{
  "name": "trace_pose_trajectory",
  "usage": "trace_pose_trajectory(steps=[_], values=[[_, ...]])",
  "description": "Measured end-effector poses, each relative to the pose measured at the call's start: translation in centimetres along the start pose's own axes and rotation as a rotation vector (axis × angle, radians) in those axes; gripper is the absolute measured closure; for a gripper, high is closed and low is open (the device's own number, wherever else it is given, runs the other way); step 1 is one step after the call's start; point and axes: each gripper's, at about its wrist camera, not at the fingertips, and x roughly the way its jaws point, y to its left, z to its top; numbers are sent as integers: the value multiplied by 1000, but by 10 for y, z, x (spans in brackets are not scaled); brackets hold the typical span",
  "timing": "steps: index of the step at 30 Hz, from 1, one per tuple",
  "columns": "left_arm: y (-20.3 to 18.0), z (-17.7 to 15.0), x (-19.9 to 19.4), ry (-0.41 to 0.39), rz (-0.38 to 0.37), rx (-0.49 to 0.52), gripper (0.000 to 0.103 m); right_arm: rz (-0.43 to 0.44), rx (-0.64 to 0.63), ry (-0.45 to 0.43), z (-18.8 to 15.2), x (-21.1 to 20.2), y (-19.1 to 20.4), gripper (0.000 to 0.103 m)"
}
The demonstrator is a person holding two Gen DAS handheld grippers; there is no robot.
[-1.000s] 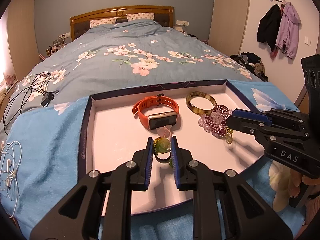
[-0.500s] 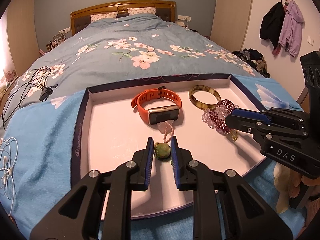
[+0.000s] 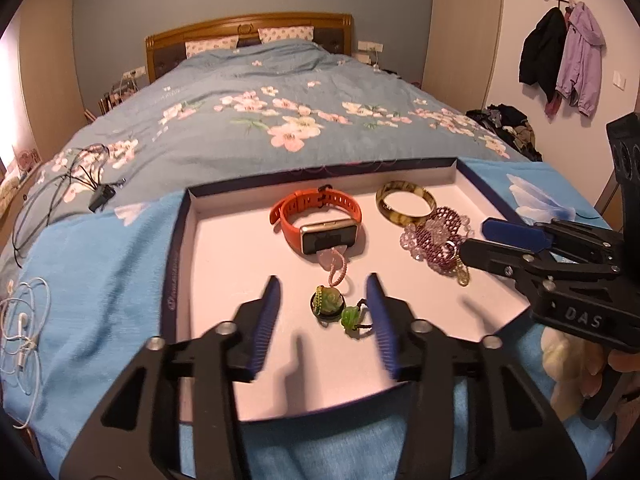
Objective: Organize jewelry
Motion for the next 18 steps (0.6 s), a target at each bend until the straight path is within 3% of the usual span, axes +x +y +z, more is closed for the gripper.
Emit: trace_pose_trajectory(steps=[1,3,6,7,9,18], values=[[0,0,-5,-11,2,1,48,-8,-2,-14,-1,-5,1,45],[-1,0,-19,-50,9,4,26,-15,-6,-46,-3,-18,3,36],[-3,-4,-41,-112,30,7,5,-39,-16,-102,-7,-37,7,19],[-3,-6,-48,-126,38,7,5,-53,-18,-131,-9,-46,9,12],[-3,-10,-61,-148,40,9,5,-77,-11,-180,-13,-59,11,7],[-2,-42,-120,-288,99,-52,5,-134,-17,-299,-38,-99,20,7]])
